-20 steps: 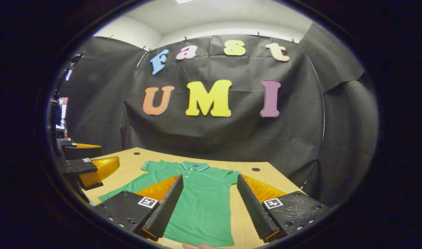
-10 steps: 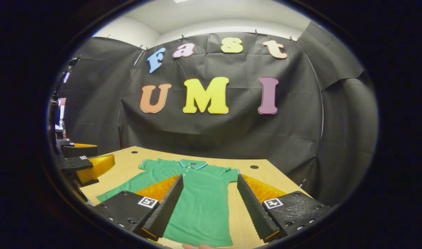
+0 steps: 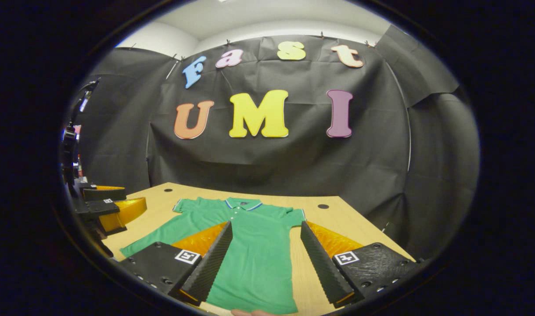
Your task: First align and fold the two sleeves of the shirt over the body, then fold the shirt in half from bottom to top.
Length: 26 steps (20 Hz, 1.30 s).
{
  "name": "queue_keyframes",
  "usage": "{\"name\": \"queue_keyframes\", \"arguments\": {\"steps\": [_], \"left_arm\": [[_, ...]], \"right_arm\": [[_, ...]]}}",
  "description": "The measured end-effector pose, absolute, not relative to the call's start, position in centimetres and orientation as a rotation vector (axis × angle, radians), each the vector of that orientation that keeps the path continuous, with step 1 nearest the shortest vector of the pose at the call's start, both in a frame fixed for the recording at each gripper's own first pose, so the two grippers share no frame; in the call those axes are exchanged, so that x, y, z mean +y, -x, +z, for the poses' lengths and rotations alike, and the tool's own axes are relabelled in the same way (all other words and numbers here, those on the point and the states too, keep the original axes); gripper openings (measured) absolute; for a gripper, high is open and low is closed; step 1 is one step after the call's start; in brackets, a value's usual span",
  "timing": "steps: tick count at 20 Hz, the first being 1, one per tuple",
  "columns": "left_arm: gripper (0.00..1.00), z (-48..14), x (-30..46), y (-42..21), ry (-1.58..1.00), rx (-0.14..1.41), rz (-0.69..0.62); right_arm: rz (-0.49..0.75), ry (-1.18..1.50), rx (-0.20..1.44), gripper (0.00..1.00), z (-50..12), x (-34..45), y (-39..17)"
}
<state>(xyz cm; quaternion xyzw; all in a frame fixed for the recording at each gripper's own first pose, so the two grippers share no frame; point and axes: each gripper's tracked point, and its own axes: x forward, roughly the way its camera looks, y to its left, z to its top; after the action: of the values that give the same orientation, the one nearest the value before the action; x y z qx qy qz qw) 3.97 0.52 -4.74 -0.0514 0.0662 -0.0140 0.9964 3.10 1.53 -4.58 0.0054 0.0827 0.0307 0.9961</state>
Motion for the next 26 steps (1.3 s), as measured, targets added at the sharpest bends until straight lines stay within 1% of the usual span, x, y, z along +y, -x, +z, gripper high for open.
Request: {"name": "queue_keyframes", "arguments": {"steps": [5,8,11,14,16,18,23,26], "left_arm": [[1.0,-5.4,0.7,-4.7,0.102,0.15,-0.024],[1.0,-5.6,1.0,-5.1,0.113,0.142,-0.024],[1.0,-5.2,1.1,-5.8,0.134,0.112,-0.013],[1.0,-5.1,1.2,-6.5,0.154,0.09,-0.023],[1.0,-5.2,2.3,-6.8,0.153,0.08,0.0],[1.0,-4.8,3.6,-7.2,0.13,0.048,0.036],[1.0,-4.6,4.6,-7.8,0.111,0.017,0.035],[1.0,-4.8,4.5,-8.3,0.106,0.012,0.022]], "right_arm": [[0.041,0.019,0.232,0.95,-5.7,1.2,-5.8],[0.055,0.0,0.234,0.95,-5.9,1.3,-6.7],[0.046,0.013,0.239,0.95,-5.5,0.3,-9.6],[0.011,0.029,0.239,0.95,-4.8,-1.5,-15.0],[-0.03,0.073,0.247,0.95,-5.4,-2.9,-19.2],[-0.049,0.113,0.286,0.96,-7.1,-3.7,-23.2],[-0.133,0.105,0.388,0.94,-10.3,-8.1,-32.4],[-0.143,0.059,0.476,0.96,-13.3,-10.1,-36.7]]}}
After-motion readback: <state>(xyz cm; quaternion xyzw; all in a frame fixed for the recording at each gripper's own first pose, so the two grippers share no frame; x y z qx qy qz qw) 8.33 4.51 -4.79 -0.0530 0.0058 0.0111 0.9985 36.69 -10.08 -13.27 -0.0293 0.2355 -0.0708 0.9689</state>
